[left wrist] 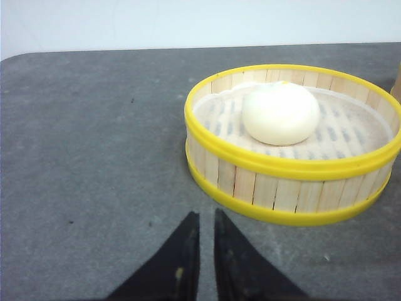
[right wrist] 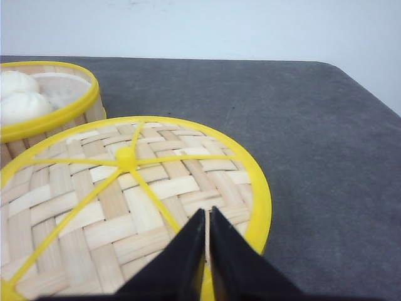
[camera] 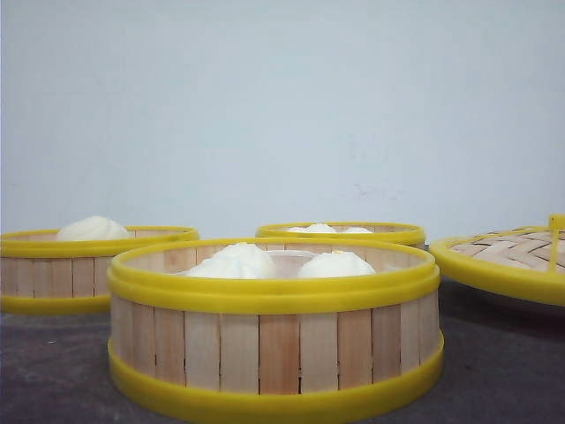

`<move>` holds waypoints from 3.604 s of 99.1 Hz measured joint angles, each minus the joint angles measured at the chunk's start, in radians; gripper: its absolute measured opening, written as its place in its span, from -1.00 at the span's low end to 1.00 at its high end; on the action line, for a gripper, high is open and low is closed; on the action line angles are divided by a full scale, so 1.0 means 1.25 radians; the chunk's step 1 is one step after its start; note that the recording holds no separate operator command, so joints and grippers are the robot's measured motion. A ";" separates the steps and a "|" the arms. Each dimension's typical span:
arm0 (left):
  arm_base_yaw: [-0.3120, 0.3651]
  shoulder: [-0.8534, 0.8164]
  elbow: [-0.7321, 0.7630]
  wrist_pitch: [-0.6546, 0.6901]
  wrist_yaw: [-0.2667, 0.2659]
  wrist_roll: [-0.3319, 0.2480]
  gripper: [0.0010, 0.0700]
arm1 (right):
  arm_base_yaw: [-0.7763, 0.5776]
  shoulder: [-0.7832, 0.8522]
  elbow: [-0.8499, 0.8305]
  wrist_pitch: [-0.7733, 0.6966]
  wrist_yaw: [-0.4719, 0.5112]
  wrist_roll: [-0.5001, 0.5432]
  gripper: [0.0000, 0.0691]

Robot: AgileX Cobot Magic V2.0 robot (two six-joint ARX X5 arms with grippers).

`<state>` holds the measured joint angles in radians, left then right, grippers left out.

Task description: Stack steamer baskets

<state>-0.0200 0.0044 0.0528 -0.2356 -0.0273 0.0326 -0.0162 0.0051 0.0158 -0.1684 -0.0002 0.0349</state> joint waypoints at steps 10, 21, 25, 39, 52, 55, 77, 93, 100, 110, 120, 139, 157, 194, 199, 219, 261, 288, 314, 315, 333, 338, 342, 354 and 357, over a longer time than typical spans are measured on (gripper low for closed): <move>0.000 0.000 0.000 0.000 0.000 -0.021 -0.98 | 0.000 0.000 0.000 0.000 -0.002 0.018 -0.99; 0.000 0.000 0.000 0.000 0.000 -0.082 -0.98 | 0.000 0.000 0.000 0.000 -0.002 0.043 -0.99; 0.000 0.000 0.000 0.000 0.000 -0.102 -0.98 | 0.000 0.000 0.000 0.000 -0.005 0.059 -0.99; 0.000 0.000 0.000 0.000 0.000 -0.130 -0.98 | 0.000 0.000 0.000 0.000 -0.039 0.132 -0.99; 0.000 0.000 0.000 0.000 0.001 -0.138 -0.98 | 0.000 0.000 0.000 0.000 -0.041 0.154 -0.99; 0.000 0.000 0.000 0.000 0.001 -0.140 -0.98 | 0.000 0.000 0.000 0.000 -0.041 0.160 -0.99; 0.000 0.000 -0.001 0.001 0.002 -0.190 -0.98 | 0.000 0.000 0.000 0.000 -0.041 0.210 -0.99; 0.000 0.005 0.000 0.003 0.003 -0.233 -0.98 | 0.000 0.001 0.013 -0.009 -0.042 0.254 -0.99; 0.000 0.026 0.014 -0.006 0.003 -0.253 -0.98 | 0.000 0.012 0.049 -0.012 -0.041 0.269 -0.99; 0.000 0.086 0.088 -0.006 0.003 -0.273 -0.98 | 0.000 0.062 0.136 -0.013 -0.039 0.284 -0.99; 0.000 0.175 0.209 0.000 0.004 -0.278 -0.98 | 0.000 0.155 0.241 -0.026 -0.041 0.282 -0.99; 0.000 0.403 0.475 -0.074 0.047 -0.258 -0.98 | 0.000 0.374 0.515 -0.174 -0.042 0.187 -0.99; 0.000 0.511 0.618 -0.102 0.095 -0.222 -0.98 | 0.002 0.490 0.723 -0.265 -0.068 0.109 -0.99; -0.014 0.533 0.626 -0.131 0.111 -0.170 0.25 | 0.039 0.565 0.756 -0.334 -0.176 0.113 0.38; -0.020 0.534 0.626 -0.131 0.111 -0.167 0.30 | 0.043 0.585 0.760 -0.334 -0.209 0.124 0.41; -0.053 0.542 0.626 -0.131 0.153 -0.167 0.33 | 0.069 0.715 0.865 -0.334 -0.269 0.146 0.43; -0.169 0.542 0.626 -0.119 0.168 -0.186 0.33 | 0.114 1.158 1.161 -0.403 -0.269 0.150 0.42; -0.243 0.542 0.626 -0.116 0.168 -0.212 0.33 | 0.152 1.377 1.242 -0.399 -0.209 0.150 0.40; -0.296 0.542 0.626 -0.116 0.168 -0.219 0.33 | 0.169 1.518 1.244 -0.362 -0.145 0.150 0.36; -0.298 0.542 0.626 -0.116 0.168 -0.219 0.33 | 0.170 1.523 1.244 -0.360 -0.143 0.150 0.36; -0.315 0.542 0.626 -0.117 0.168 -0.226 0.33 | 0.170 1.580 1.244 -0.330 -0.109 0.150 0.30; -0.319 0.542 0.626 -0.119 0.168 -0.228 0.33 | 0.170 1.591 1.244 -0.320 -0.107 0.150 0.21; -0.322 0.542 0.626 -0.119 0.168 -0.228 0.33 | 0.170 1.598 1.244 -0.315 -0.104 0.150 0.13; -0.325 0.542 0.626 -0.120 0.168 -0.228 0.33 | 0.170 1.616 1.244 -0.305 -0.104 0.155 -0.01; -0.327 0.541 0.626 -0.120 0.168 -0.228 0.33 | 0.170 1.620 1.244 -0.305 -0.104 0.158 -0.02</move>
<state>-0.4282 0.6811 0.8349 -0.3851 0.1825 -0.2523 0.1967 2.0300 1.5707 -0.5491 -0.1307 0.2325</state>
